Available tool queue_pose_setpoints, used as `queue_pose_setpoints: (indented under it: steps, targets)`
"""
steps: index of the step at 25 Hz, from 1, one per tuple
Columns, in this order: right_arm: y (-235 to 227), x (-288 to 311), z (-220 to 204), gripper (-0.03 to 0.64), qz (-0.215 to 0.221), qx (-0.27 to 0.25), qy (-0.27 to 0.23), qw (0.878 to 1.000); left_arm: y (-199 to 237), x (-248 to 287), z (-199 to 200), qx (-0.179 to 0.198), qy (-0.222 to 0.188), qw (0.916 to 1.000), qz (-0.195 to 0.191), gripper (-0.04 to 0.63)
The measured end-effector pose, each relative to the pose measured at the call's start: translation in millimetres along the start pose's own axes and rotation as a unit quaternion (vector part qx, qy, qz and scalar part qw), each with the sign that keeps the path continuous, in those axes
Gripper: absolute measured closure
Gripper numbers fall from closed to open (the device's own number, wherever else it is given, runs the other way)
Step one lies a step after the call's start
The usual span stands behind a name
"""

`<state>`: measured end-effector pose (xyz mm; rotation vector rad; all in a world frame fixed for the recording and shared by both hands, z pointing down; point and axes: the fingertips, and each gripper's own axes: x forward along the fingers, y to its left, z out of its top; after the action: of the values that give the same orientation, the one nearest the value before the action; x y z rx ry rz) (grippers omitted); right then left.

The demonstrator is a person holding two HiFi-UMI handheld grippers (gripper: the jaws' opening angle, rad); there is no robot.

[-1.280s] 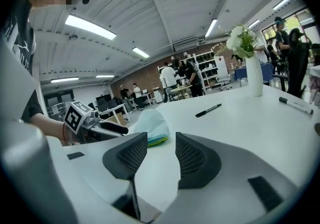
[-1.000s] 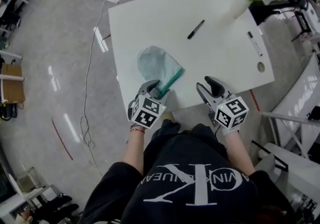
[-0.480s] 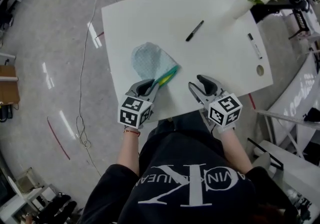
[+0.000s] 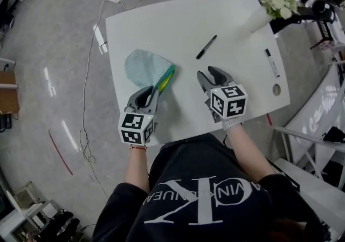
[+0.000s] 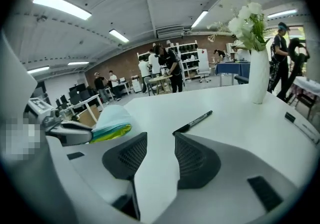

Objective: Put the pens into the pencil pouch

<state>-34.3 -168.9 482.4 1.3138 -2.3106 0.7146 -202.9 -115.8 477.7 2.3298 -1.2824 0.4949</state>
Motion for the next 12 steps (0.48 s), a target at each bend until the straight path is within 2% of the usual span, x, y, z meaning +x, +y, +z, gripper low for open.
queue_pose_setpoints:
  steps: [4, 12]
  targets:
    - [-25, 27, 16, 0.439, -0.052, 0.044, 0.002, 0.998, 7, 3, 2, -0.021, -0.004, 0.9997, 0.009, 0.548]
    - [-55, 70, 19, 0.442, -0.13, 0.087, 0.042, 0.987, 7, 7, 0, -0.03, 0.002, 0.9995, 0.009, 0.548]
